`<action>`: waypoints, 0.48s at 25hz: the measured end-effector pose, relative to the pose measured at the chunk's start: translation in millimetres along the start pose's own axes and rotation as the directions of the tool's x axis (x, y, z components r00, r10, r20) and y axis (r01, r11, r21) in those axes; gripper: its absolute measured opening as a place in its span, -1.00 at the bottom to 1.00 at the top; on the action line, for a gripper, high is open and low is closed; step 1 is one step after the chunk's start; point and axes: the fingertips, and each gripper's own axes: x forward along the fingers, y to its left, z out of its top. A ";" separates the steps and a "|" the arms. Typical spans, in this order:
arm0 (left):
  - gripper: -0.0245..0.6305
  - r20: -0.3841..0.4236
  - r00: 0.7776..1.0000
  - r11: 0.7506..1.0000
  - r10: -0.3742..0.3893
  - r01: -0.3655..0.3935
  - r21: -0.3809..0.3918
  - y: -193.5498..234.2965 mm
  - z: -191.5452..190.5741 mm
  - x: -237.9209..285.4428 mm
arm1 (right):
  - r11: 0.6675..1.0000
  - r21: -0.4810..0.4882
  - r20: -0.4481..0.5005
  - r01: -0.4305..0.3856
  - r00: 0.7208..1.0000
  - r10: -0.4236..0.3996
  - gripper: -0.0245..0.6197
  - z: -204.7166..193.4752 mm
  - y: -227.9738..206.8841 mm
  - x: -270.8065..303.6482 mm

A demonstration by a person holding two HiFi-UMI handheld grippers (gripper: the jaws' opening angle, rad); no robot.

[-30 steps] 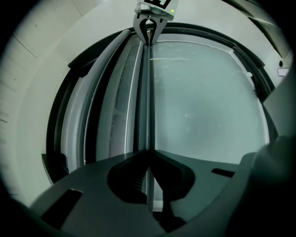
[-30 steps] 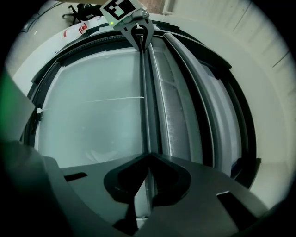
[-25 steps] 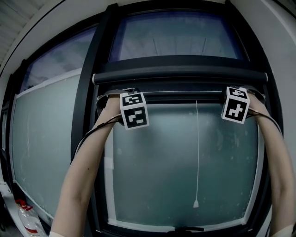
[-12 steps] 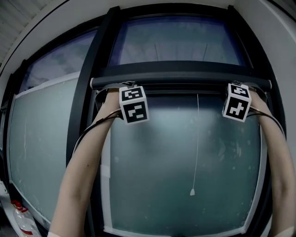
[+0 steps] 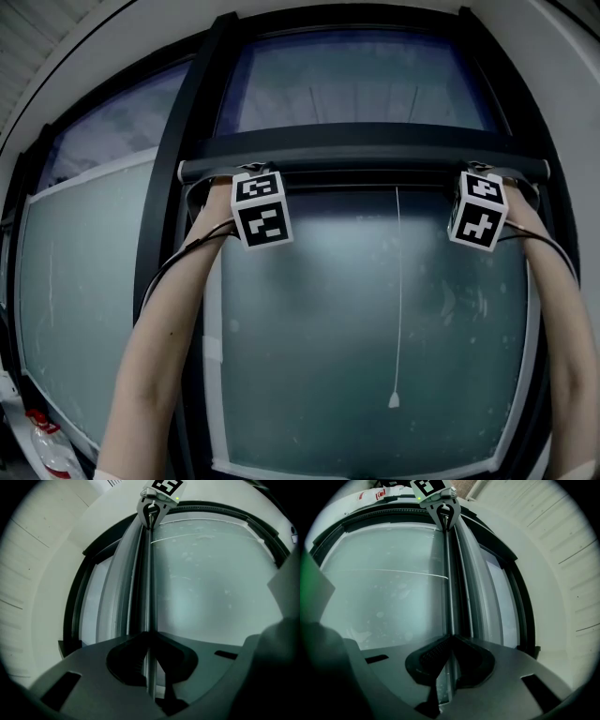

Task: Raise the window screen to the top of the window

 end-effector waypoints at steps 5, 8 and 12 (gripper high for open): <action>-0.84 0.056 0.988 0.978 0.146 -0.135 -0.162 6.9 1.5 -5.6 | 0.984 0.096 0.009 0.152 0.988 -0.154 -0.86 -4.9 -4.2 -3.9; -0.82 0.152 0.959 0.878 0.240 -0.147 -0.456 9.1 4.0 -16.5 | 0.913 0.338 0.044 0.230 0.965 -0.259 -0.85 -5.8 -8.4 -13.7; -0.82 0.263 0.917 0.632 0.300 0.015 -0.775 -20.4 6.5 -35.6 | 0.671 0.735 0.154 0.101 0.938 -0.310 -0.85 -5.5 18.5 -33.4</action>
